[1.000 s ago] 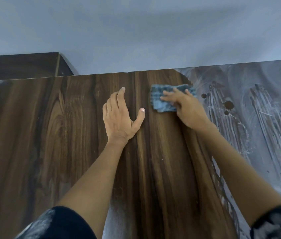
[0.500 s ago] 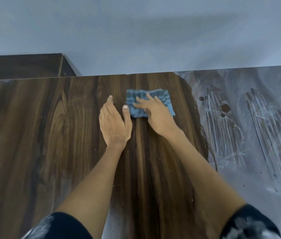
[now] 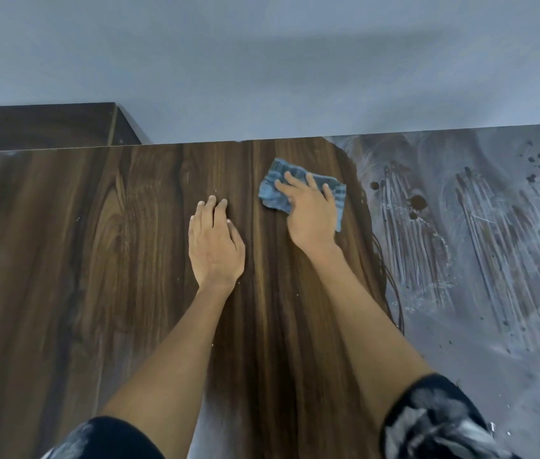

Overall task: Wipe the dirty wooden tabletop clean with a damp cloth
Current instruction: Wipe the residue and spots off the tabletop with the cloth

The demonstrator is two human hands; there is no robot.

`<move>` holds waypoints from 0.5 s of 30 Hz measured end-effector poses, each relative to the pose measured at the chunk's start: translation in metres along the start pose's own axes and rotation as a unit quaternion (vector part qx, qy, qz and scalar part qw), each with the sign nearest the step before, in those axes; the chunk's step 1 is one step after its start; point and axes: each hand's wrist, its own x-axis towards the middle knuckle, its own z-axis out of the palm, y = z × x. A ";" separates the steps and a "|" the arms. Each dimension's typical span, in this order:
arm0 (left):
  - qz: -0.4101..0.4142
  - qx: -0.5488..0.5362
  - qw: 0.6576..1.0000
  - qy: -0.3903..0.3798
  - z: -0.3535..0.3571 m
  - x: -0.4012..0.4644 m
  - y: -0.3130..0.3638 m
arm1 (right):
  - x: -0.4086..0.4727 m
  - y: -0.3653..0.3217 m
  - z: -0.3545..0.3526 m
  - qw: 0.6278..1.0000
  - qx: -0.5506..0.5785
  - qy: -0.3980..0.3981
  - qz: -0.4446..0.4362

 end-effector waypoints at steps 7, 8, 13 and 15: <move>0.027 -0.040 0.999 -0.015 -0.008 -0.023 -0.009 | -0.072 -0.010 0.010 0.987 0.036 -0.071 -0.140; 0.031 -0.047 0.998 -0.014 -0.009 -0.027 -0.010 | -0.096 -0.004 0.007 0.982 0.036 -0.098 -0.160; 0.044 -0.059 0.997 -0.010 -0.016 -0.050 -0.016 | -0.176 0.055 -0.030 0.970 -0.007 -0.141 -0.196; 0.045 -0.056 0.997 -0.016 -0.020 -0.064 -0.018 | -0.164 0.066 -0.040 0.985 -0.006 -0.114 -0.128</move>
